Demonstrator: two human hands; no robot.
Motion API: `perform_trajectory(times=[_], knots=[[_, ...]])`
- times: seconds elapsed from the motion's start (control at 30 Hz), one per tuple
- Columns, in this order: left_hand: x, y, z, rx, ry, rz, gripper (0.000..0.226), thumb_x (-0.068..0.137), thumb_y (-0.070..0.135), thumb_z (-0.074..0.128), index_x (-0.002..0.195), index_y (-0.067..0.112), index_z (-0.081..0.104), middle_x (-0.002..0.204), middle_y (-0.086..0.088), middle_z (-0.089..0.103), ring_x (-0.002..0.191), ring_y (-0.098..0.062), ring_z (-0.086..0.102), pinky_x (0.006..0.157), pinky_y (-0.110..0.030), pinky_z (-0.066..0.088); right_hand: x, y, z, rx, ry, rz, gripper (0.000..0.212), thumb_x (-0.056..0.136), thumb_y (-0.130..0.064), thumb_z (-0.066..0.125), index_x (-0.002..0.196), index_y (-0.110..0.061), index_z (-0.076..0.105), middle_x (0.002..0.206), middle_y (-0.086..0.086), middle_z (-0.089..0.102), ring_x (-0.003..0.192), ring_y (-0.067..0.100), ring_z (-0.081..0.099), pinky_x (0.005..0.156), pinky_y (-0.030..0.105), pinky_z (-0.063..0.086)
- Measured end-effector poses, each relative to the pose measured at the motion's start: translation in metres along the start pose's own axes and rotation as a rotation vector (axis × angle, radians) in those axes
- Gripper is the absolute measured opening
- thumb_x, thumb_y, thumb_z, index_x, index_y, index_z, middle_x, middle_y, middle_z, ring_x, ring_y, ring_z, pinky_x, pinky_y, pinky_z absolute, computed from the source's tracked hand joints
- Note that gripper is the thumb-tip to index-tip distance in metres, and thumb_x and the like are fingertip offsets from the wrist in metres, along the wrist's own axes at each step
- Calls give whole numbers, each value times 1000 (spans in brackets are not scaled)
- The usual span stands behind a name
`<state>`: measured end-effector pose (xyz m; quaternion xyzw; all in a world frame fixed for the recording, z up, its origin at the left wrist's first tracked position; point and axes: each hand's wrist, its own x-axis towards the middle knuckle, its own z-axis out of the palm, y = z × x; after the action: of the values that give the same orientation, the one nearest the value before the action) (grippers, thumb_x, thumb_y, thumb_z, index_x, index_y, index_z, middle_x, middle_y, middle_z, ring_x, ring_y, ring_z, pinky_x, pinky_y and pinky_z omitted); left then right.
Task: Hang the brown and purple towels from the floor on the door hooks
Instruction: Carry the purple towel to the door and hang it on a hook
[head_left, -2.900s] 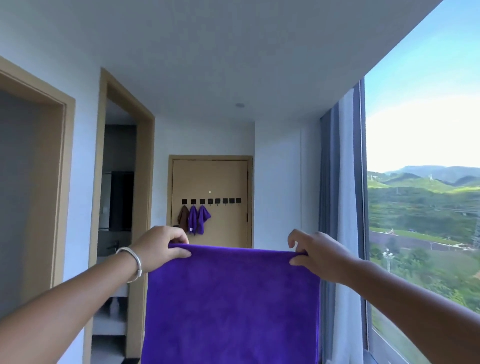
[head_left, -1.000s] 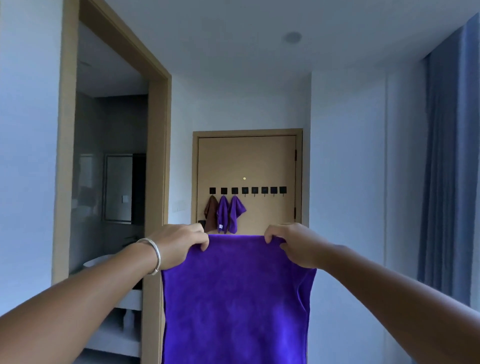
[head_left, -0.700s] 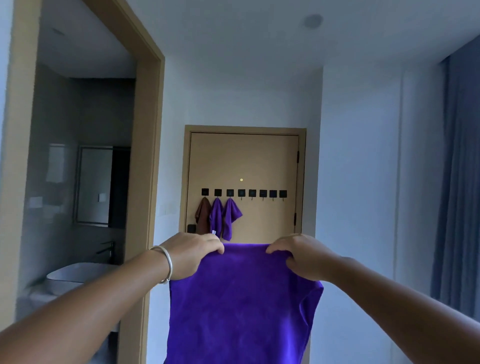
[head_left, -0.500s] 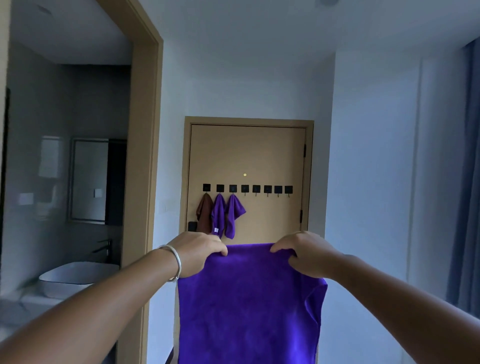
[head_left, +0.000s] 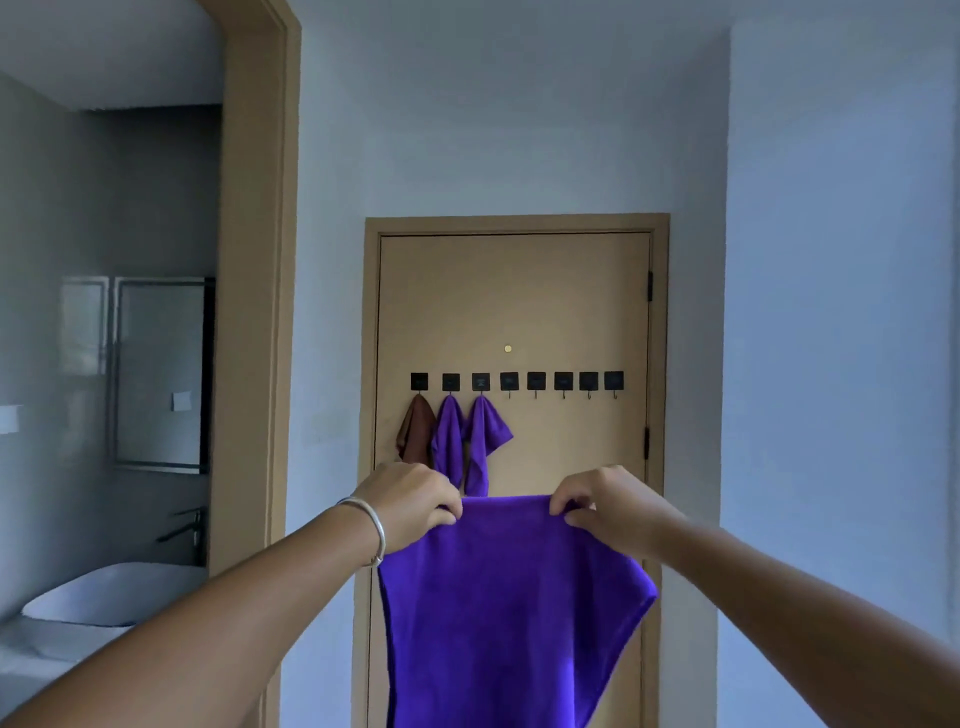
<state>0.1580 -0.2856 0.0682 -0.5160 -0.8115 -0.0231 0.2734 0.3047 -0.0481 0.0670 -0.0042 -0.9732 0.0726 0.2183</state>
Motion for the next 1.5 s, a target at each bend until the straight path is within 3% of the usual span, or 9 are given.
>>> perform_trajectory(times=[0.13, 0.3, 0.53, 0.63, 0.8, 1.0, 1.27, 1.37, 1.5], knots=[[58, -36, 39, 64, 41, 41, 25, 98, 18, 44, 106, 36, 60, 105, 15, 60, 86, -10, 57, 70, -22, 38, 60, 54, 9, 10, -41, -12, 36, 96, -7, 47, 97, -38, 65, 103, -22, 61, 95, 0, 57, 78, 12, 47], [120, -69, 85, 114, -26, 102, 53, 79, -11, 39, 102, 36, 43, 99, 12, 41, 69, -17, 47, 57, -30, 38, 128, 109, 30, 23, -24, 51, 43, 92, 0, 35, 89, -38, 55, 107, -9, 58, 94, 11, 56, 79, 23, 51], [224, -122, 161, 90, -89, 128, 64, 78, -11, 44, 117, 39, 37, 117, 16, 38, 66, -14, 49, 55, -23, 36, 216, 177, 69, 39, 9, 46, 48, 82, 7, 27, 96, -32, 51, 111, -6, 54, 97, 16, 53, 82, 30, 51], [271, -146, 192, 84, -70, 183, 62, 80, -10, 47, 120, 37, 40, 121, 18, 44, 77, -16, 56, 67, -30, 49, 253, 207, 83, 27, 0, 52, 58, 85, 9, 24, 103, -37, 55, 117, -9, 53, 102, 15, 54, 85, 30, 52], [352, -193, 237, 60, -21, 210, 70, 83, -10, 46, 134, 38, 37, 127, 16, 44, 85, -16, 58, 78, -33, 52, 329, 258, 99, -30, 28, 103, 62, 89, 9, 24, 111, -38, 57, 123, -10, 52, 107, 15, 53, 89, 29, 53], [440, -250, 286, 107, -46, 293, 80, 84, -12, 45, 145, 37, 28, 139, 10, 40, 74, -10, 42, 66, -23, 41, 424, 317, 121, -118, 31, 118, 64, 89, 9, 25, 109, -41, 61, 122, -11, 53, 111, 16, 51, 93, 30, 49], [536, -306, 355, 124, -83, 215, 77, 84, -11, 45, 146, 32, 29, 137, 8, 43, 77, -10, 43, 64, -25, 43, 534, 387, 166, -192, 81, 112, 58, 86, 8, 34, 122, -30, 61, 129, -5, 54, 119, 18, 49, 97, 31, 43], [570, -324, 379, 142, -77, 161, 77, 83, -12, 41, 146, 32, 29, 132, 10, 43, 83, -14, 51, 66, -33, 49, 576, 414, 178, -217, 124, 113, 56, 85, 4, 36, 123, -29, 61, 128, -4, 54, 116, 21, 51, 92, 33, 45], [612, -341, 401, 158, -32, 65, 81, 80, -10, 36, 145, 37, 29, 137, 17, 40, 86, -10, 47, 61, -28, 36, 627, 447, 182, -251, 185, 93, 54, 84, 2, 37, 120, -32, 59, 123, -3, 53, 110, 23, 53, 79, 30, 43]])
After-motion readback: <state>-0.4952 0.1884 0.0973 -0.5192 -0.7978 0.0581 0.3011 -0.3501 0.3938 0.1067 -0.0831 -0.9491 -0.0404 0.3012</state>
